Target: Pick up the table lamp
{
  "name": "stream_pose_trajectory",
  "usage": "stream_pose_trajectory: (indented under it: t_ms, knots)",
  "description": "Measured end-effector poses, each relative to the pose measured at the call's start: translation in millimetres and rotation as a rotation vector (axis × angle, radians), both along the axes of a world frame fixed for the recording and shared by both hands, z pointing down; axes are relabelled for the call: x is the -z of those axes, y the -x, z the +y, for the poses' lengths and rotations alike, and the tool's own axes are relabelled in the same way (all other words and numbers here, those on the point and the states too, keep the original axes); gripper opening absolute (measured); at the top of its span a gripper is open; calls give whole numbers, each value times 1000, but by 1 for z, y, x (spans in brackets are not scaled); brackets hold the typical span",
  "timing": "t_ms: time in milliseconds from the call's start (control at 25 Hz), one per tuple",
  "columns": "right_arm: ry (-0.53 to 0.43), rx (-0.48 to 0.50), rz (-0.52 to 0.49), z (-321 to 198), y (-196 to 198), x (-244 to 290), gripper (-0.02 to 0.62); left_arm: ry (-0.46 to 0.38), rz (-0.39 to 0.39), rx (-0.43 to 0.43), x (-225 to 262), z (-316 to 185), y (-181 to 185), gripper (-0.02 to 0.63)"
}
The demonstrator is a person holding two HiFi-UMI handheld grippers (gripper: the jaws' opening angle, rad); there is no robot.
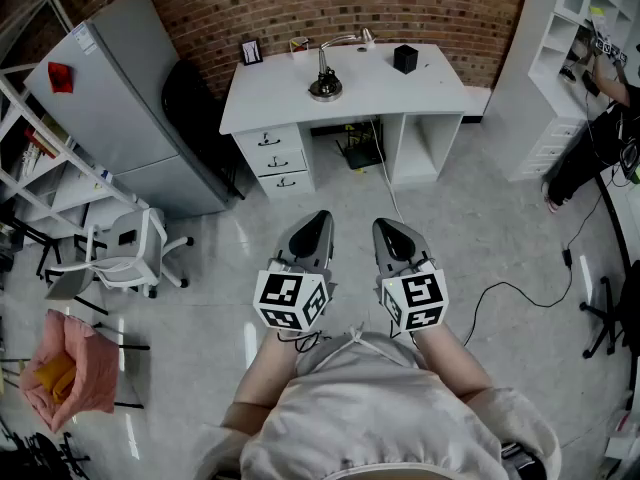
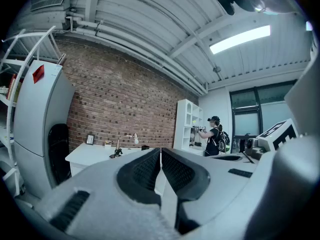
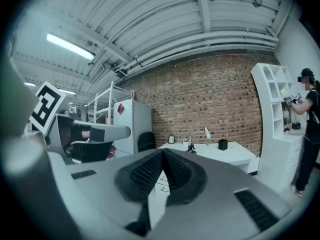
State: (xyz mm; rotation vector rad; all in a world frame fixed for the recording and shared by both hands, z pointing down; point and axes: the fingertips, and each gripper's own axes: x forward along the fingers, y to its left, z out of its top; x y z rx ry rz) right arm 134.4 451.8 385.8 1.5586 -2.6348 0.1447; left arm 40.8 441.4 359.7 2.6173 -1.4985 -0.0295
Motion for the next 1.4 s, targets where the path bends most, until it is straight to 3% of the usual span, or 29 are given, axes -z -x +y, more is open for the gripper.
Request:
stream_pose_trajectory:
  t_ms: [600, 880, 1400]
  knots:
    - [23, -2, -24, -1, -28, -8, 28, 31, 10, 35, -11, 3, -21, 25]
    - [67, 15, -41, -4, -38, -27, 28, 102, 22, 26, -40, 2, -33, 25]
    - [84, -51, 6, -73, 21, -36, 28, 122, 58, -50, -53, -82, 22, 25]
